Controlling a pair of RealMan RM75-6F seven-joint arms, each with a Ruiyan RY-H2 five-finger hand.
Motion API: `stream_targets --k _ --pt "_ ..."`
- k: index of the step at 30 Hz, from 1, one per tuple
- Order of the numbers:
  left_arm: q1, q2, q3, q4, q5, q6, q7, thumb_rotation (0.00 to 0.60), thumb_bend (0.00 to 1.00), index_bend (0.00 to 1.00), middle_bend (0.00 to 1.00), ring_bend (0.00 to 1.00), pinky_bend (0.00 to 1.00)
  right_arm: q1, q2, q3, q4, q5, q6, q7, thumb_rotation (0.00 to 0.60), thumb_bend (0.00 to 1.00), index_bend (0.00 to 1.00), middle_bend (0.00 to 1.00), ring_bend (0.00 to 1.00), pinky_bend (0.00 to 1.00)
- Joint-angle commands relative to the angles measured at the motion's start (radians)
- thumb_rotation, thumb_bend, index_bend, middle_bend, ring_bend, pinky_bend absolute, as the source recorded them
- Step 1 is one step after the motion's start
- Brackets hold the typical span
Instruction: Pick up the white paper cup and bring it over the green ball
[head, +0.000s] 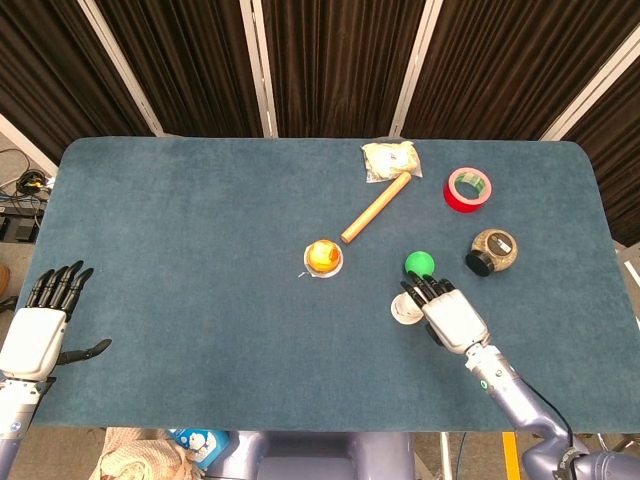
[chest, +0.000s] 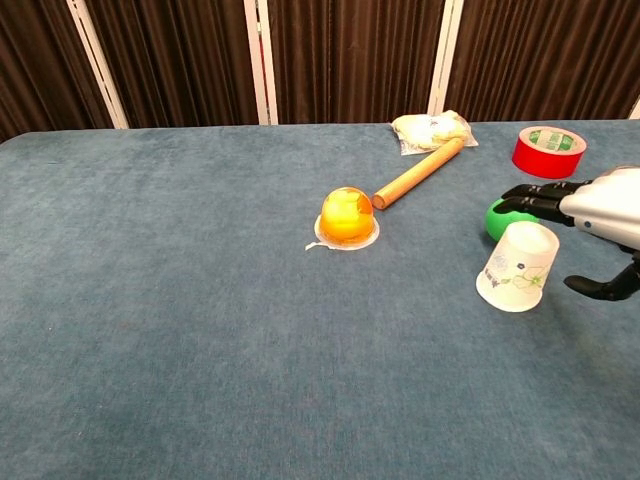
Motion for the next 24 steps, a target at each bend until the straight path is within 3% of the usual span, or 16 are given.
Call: stream_targets --k 1,6,11,17,24 --pt "0.000 0.000 0.000 0.000 0.000 0.001 -0.001 0.600 0.02 0.00 0.00 0.00 0.00 -0.013 0.027 -0.002 -0.037 0.016 0.024 -0.041 0.600 0.41 0.00 0.00 0.07 0.20" --pt "0.001 0.001 0.001 -0.001 0.002 0.002 -0.001 0.600 0.02 0.00 0.00 0.00 0.00 -0.053 0.099 -0.009 -0.099 0.007 0.093 -0.044 0.600 0.41 0.00 0.00 0.05 0.18" --pt "0.001 -0.001 0.002 0.000 0.005 0.004 0.003 0.600 0.02 0.00 0.00 0.00 0.00 -0.141 0.182 -0.028 -0.126 -0.067 0.247 0.043 0.600 0.41 0.00 0.00 0.00 0.11" --pt "0.003 -0.006 0.001 0.005 0.010 0.012 0.014 0.600 0.02 0.00 0.00 0.00 0.00 -0.305 0.219 -0.072 -0.057 -0.134 0.482 0.195 0.600 0.41 0.00 0.00 0.00 0.08" --pt "0.004 -0.012 -0.004 0.019 0.018 0.027 0.014 0.600 0.02 0.00 0.00 0.00 0.00 -0.407 0.204 -0.089 0.019 -0.173 0.611 0.310 0.600 0.41 0.00 0.00 0.00 0.05"
